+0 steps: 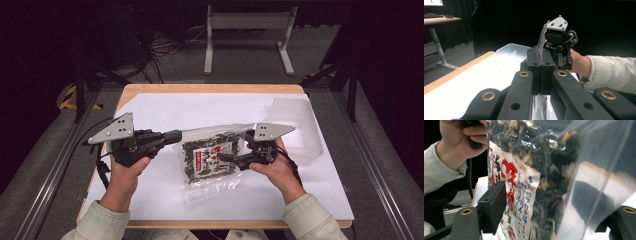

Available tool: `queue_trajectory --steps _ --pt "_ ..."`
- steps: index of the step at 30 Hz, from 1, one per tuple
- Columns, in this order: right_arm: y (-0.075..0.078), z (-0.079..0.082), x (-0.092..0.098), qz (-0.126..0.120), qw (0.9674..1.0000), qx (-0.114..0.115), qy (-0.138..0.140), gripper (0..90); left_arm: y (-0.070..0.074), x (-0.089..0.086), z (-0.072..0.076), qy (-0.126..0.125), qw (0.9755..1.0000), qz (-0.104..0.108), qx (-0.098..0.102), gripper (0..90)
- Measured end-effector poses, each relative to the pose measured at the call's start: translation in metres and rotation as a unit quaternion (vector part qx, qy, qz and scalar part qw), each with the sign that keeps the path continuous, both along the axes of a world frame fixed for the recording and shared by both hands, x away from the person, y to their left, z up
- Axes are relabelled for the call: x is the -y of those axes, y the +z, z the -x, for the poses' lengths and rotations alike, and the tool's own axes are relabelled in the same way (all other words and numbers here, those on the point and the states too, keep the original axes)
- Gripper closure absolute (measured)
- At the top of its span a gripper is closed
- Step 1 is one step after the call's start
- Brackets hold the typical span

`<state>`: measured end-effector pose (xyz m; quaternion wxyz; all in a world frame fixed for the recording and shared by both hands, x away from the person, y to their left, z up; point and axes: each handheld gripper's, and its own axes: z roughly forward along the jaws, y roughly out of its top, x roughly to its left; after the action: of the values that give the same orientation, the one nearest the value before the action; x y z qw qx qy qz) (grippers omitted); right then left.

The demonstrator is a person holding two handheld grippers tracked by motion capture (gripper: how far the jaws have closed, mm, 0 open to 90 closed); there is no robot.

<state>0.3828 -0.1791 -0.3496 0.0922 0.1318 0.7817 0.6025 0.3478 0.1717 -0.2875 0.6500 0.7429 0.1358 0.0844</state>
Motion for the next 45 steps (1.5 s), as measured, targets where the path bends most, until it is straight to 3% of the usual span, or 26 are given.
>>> queue_trajectory --steps 5,10,11,15,24,30,35,40,45 --pt "-0.001 0.002 -0.001 0.023 0.9995 0.019 -0.009 40.7 0.0 0.0 0.0 0.003 1.0 -0.001 0.002 89.7" --pt "-0.001 0.004 0.001 0.025 0.9995 0.018 -0.007 49.7 0.0 -0.002 0.0 0.009 1.0 0.002 0.002 89.6" --pt "0.0 0.005 0.003 0.026 0.9995 0.018 -0.005 57.8 0.0 -0.003 0.0 0.011 0.9999 0.004 0.003 89.7" --pt "0.002 0.007 0.006 0.023 0.9995 0.015 0.015 68.3 0.0 -0.004 0.0 0.014 0.9999 0.004 0.006 89.6" --pt "0.008 0.012 0.007 0.036 0.9983 0.007 0.045 74.9 0.001 -0.007 -0.002 0.022 0.9997 -0.001 0.004 88.0" --pt "0.015 0.012 0.01 0.04 0.9979 -0.007 0.05 76.7 -0.003 -0.01 -0.009 0.047 0.9988 -0.01 -0.007 66.0" --pt "0.02 0.012 0.017 0.038 0.9985 -0.009 0.039 76.7 -0.006 -0.011 -0.012 0.067 0.9976 -0.017 -0.006 49.1" --pt "0.035 0.012 0.034 0.032 0.9992 -0.02 0.015 76.7 -0.019 -0.012 -0.018 0.095 0.9939 -0.055 -0.007 40.9" --pt "0.047 0.011 0.046 0.034 0.9988 -0.034 -0.006 76.7 -0.031 -0.016 -0.025 0.11 0.9914 -0.067 -0.022 37.4"
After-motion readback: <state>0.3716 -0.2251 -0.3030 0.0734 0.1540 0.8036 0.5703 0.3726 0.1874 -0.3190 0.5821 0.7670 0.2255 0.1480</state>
